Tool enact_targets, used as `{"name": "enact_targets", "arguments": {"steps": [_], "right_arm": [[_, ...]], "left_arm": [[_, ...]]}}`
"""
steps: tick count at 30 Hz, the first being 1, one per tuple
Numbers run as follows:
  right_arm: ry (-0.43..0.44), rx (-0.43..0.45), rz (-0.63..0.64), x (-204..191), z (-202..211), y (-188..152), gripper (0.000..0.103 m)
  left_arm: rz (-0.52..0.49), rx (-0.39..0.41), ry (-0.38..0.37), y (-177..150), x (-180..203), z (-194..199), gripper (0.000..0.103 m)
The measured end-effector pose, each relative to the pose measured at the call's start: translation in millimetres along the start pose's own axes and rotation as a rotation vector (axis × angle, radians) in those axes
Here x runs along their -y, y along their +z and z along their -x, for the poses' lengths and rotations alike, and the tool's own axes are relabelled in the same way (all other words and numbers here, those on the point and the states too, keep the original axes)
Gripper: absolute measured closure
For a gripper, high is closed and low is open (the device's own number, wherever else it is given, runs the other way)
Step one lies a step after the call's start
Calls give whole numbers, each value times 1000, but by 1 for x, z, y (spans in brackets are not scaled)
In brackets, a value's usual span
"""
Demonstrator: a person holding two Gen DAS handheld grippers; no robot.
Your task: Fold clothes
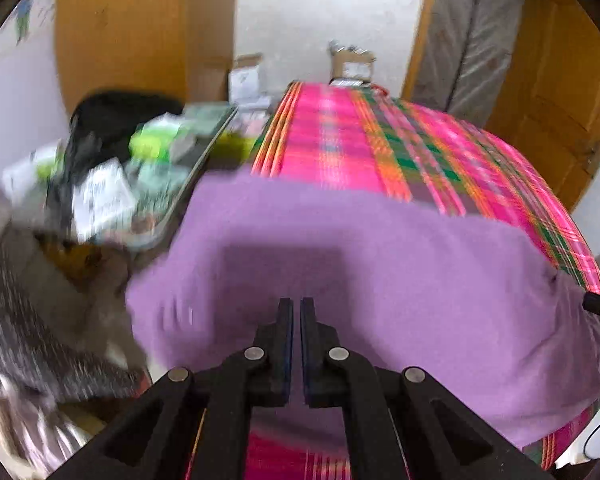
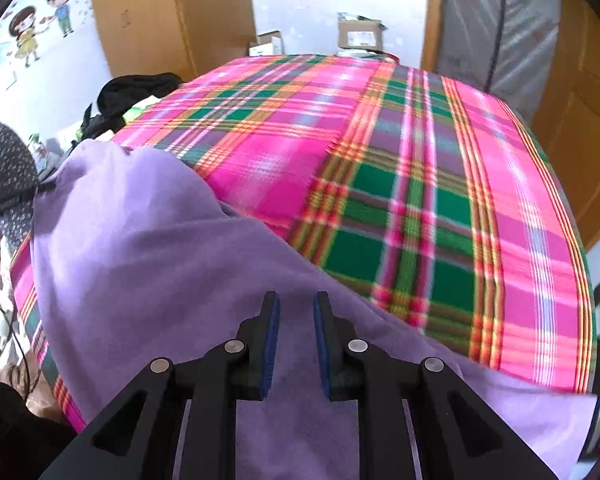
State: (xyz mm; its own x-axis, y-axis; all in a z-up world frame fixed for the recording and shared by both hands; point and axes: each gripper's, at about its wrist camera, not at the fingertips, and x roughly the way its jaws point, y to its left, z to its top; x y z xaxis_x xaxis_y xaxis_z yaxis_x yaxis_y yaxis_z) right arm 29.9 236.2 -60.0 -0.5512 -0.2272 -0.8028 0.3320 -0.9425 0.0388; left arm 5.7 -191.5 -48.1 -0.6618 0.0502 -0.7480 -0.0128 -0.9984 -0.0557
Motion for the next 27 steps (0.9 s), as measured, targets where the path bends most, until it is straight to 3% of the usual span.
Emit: {"name": "enact_targets", "arguments": {"steps": [5,8,10,18,22,27], "right_arm": [[30,41,48,-21,3,17,85],[48,50,60,-28,3,19,85],[50,37,58,-30,-1,17,85],[50,13,52,-36,-13,21,85],[48,7,51,-38,-17,23,85],[45,-3,40,-35,-21,23,85]], "left_arm": [[-83,-4,25,40,-15,-22,76],[-41,-55,48,48,-42,-41,74],[-30,-85,17,49,-52,-51,70],[-71,-116,-60,68,-49,-71,68],[-63,-158,-48,67,-44,-86,70],[-52,-110,-30,60,-43,-82,78]]}}
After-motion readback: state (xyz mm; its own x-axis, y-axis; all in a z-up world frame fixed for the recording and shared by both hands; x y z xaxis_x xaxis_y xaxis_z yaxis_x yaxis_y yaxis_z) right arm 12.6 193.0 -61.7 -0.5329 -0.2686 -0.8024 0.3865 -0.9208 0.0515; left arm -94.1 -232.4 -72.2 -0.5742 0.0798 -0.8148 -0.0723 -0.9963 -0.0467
